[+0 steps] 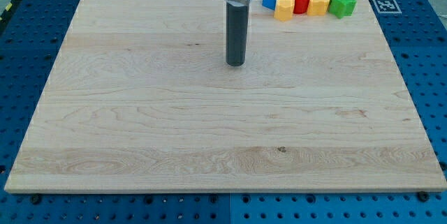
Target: Move your arm to the blue triangle
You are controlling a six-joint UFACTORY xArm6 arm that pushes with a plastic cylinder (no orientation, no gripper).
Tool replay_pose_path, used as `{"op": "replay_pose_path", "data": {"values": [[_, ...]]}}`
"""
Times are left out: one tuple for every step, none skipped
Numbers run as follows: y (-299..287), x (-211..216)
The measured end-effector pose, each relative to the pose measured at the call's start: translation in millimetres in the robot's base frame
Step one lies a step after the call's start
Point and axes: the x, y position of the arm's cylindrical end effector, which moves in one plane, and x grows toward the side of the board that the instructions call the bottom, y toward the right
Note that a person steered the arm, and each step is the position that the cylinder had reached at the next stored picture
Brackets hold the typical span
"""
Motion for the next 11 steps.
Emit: {"op": "replay_pose_path", "data": {"values": [[0.0, 0.0], [0.0, -2.0], [-1.9, -10.7], [-18.9, -58.7], [-23.9, -113.4], [-20.3, -166.9], [8.9, -211.0], [33.6, -211.2], [66.1, -210.5], [73.6, -210.8], [110.9, -211.0]]}}
